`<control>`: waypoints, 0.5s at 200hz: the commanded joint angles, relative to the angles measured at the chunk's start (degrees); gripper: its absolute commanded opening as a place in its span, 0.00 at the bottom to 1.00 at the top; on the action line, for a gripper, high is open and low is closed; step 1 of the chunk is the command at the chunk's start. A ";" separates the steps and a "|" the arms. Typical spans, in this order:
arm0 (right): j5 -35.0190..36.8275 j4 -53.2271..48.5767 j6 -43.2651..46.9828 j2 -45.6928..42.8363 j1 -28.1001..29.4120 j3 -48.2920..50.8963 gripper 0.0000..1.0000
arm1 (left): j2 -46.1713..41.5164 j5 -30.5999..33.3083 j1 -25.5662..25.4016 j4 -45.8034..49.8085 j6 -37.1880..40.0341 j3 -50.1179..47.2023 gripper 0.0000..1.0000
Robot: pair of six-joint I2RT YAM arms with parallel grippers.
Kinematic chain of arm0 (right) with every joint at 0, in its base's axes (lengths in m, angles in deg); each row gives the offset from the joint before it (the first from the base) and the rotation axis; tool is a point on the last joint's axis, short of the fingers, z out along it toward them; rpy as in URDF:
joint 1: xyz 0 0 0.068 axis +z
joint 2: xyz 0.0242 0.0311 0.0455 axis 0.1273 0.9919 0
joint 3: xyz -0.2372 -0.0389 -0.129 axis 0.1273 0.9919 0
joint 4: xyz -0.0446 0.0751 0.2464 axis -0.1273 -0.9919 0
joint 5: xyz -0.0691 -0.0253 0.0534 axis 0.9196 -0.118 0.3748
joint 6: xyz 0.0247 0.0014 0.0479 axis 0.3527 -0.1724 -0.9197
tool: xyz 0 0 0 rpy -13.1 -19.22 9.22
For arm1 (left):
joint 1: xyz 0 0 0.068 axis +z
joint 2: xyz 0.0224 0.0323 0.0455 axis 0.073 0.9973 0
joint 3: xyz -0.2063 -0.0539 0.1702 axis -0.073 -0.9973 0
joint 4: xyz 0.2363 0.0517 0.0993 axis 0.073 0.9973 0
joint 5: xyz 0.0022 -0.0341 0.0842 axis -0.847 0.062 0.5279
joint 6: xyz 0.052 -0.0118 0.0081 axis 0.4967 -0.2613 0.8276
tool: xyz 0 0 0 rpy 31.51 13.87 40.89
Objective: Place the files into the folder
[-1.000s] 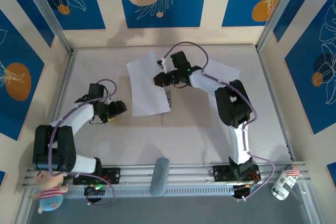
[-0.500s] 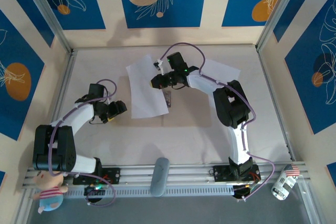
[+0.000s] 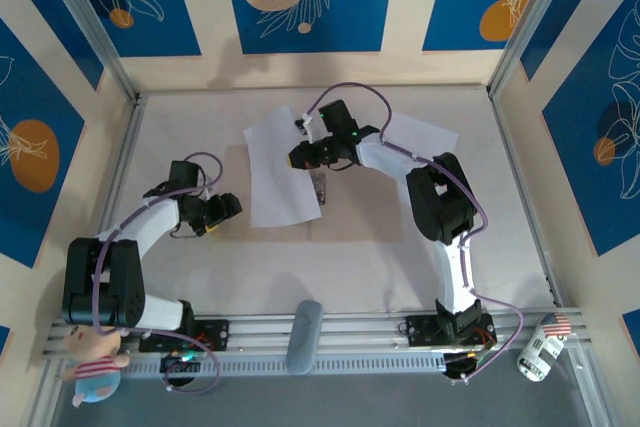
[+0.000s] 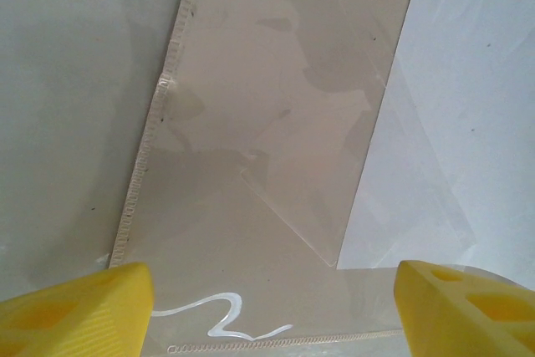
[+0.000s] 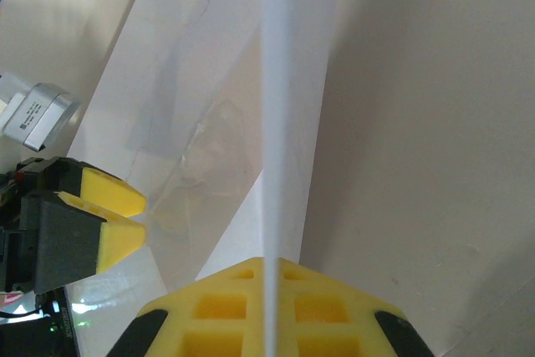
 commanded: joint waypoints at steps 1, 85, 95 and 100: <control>-0.04 -2.61 -2.82 0.75 -0.28 -0.88 0.01 | 0.19 -1.27 0.52 -0.19 0.22 -0.71 0.76; -0.54 -1.83 -6.98 0.84 -0.18 0.75 0.01 | 0.37 -1.65 0.52 -1.02 0.05 -1.33 0.76; -0.71 -1.43 -7.59 0.84 -0.26 1.28 0.01 | 0.39 -1.75 0.53 -0.96 0.05 -1.31 0.76; -0.85 -1.17 -8.00 0.91 -0.18 1.62 0.02 | 0.37 -1.71 0.59 -1.02 0.07 -1.33 0.76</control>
